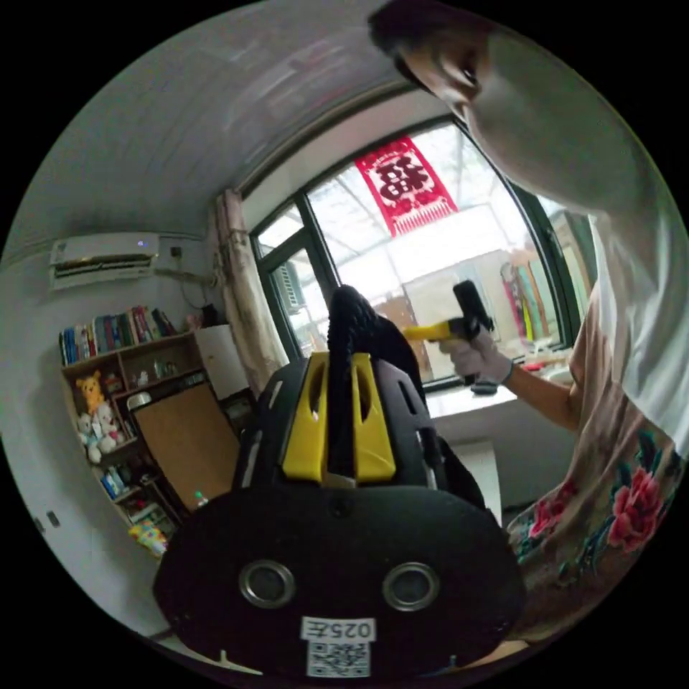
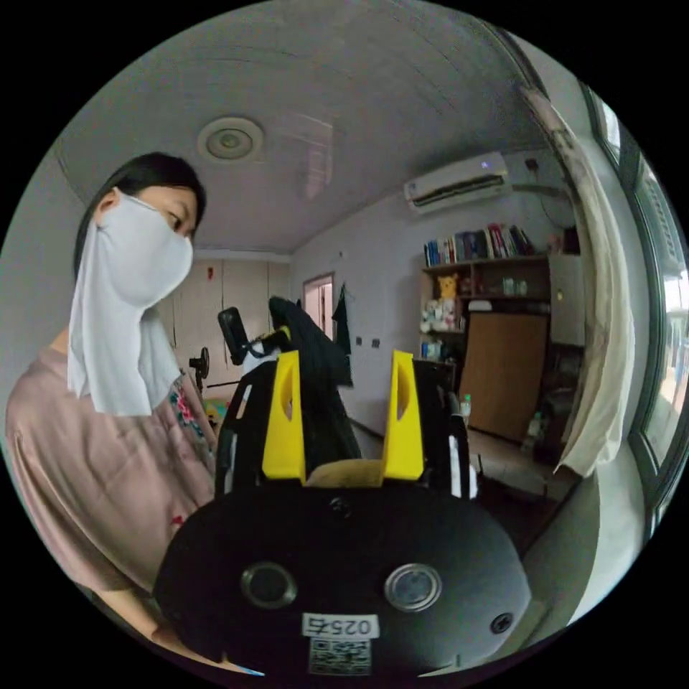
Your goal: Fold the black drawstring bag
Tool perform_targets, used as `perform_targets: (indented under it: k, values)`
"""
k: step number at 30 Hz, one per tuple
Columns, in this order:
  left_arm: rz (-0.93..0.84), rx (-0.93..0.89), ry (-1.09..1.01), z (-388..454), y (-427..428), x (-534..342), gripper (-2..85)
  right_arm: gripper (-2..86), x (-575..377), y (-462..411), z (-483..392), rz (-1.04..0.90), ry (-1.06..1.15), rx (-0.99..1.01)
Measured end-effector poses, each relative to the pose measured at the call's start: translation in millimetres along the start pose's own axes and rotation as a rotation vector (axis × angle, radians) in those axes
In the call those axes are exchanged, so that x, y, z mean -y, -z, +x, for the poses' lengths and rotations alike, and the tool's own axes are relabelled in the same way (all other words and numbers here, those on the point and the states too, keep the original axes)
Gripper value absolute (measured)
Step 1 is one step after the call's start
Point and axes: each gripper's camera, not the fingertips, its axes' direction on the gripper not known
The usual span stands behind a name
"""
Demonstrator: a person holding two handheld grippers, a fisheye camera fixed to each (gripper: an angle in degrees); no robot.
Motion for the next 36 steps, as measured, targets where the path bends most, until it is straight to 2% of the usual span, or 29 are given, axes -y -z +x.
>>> perform_targets:
  k: [4,6,8,10,15,17,19,22,24,26,32,36]
  values:
    - [-0.06,-0.1,-0.059,25.8,-32.2,2.7,0.6,16.5,34.4,-49.6,-55.5,-0.076,0.146,-0.034]
    - [-0.076,-0.115,-0.057,33.7,-43.2,-0.4,0.7,15.0,42.7,-96.5,-83.2,-0.202,0.216,-0.044]
    - [-0.095,-0.11,-0.053,35.2,-47.5,-3.8,0.7,12.9,36.4,-131.0,-98.1,-0.326,0.278,-0.14]
    - [-0.113,-0.11,-0.066,37.0,-51.5,-10.6,0.7,10.8,32.9,-141.7,-102.0,-0.313,0.279,-0.175]
    - [-0.209,-0.176,-0.143,49.7,-66.0,-34.4,1.7,7.3,37.1,-187.5,-93.8,-0.59,0.292,0.031]
    - [-0.244,-0.178,-0.149,52.1,-69.8,-44.1,3.5,6.4,33.9,-201.8,-98.7,-0.647,0.306,0.03]
    - [-0.225,-0.145,-0.088,48.2,-67.7,-62.2,5.9,5.9,28.9,-214.2,-110.6,-0.682,0.334,-0.039]
    - [-0.177,-0.089,0.122,22.2,-45.1,-107.7,10.2,5.5,22.8,-224.9,-132.2,-0.722,0.448,-0.197]
    - [-0.121,-0.095,0.362,-11.7,-14.7,-157.4,14.1,5.4,28.1,-220.7,-132.8,-0.722,0.445,-0.224]
    - [-0.103,-0.116,0.505,-28.3,3.3,-201.4,18.5,5.5,34.0,-216.2,-129.0,-0.713,0.425,-0.241]
    - [0.022,-0.418,0.824,-27.8,-10.0,-318.3,22.3,5.5,49.0,-206.4,-132.5,-0.659,0.457,-0.289]
    - [0.117,-0.588,0.885,-46.1,-42.6,-359.2,21.5,5.6,58.8,-196.8,-148.4,-0.644,0.494,-0.237]
